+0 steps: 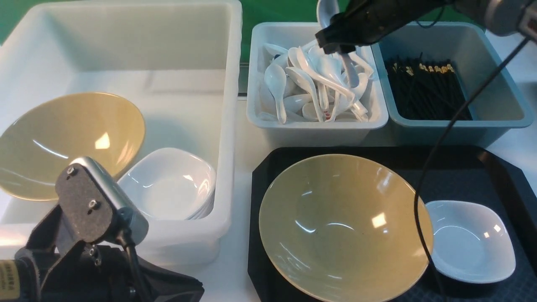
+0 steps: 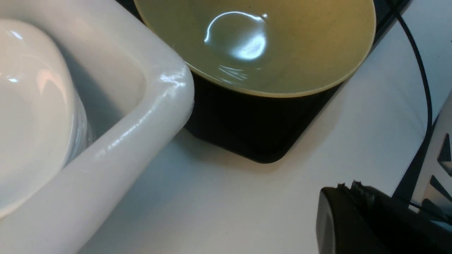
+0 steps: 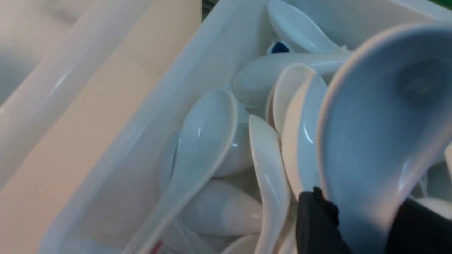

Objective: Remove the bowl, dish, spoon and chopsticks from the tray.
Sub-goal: Use the right arm to put the soup spoon into the small storage box in the middle, then use the left arm to grab the yellow noodle bowl on the left

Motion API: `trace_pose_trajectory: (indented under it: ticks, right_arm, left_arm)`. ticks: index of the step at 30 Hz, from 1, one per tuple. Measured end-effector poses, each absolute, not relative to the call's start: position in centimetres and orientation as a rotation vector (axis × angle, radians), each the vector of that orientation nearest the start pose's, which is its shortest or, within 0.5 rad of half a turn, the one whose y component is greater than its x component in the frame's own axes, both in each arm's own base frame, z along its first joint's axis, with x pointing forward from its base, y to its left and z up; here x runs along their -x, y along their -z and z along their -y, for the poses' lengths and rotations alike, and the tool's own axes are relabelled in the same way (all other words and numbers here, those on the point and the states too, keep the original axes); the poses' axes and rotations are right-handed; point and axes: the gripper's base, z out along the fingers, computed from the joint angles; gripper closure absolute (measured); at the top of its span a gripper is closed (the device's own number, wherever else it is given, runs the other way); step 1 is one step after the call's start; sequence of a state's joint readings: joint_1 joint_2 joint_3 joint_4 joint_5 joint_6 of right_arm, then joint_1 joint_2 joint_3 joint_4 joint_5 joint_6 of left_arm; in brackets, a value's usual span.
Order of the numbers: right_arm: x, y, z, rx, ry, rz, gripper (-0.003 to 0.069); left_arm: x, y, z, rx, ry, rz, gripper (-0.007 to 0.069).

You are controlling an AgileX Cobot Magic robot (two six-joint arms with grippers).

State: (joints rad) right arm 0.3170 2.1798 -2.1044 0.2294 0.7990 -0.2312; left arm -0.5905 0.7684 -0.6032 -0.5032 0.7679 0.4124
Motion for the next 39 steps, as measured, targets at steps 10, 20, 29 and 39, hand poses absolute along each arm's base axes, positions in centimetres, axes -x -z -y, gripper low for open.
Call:
trace_pose_trajectory:
  ticks: [10, 20, 29, 39]
  right_arm:
    - [-45.8, -35.4, -16.3, 0.587, -0.312, -2.405, 0.0015]
    - [-32.7, -48.9, -13.1, 0.667, -0.254, -2.17, 0.0215]
    - [-21.8, -45.5, -11.5, 0.834, -0.28, -2.294, 0.0408]
    - [-13.3, -43.8, -8.1, 0.859, -0.293, -2.256, 0.0456]
  left_arm:
    - [-11.7, -33.1, 11.2, -1.019, 0.571, -2.265, 0.0635]
    - [-22.7, -36.4, 17.6, -1.132, 0.413, -2.41, 0.0489]
    - [-30.0, -29.8, 23.3, -1.247, 0.303, -2.544, 0.0186]
    - [-34.3, -22.0, 27.5, -1.288, 0.103, -2.655, 0.0169]
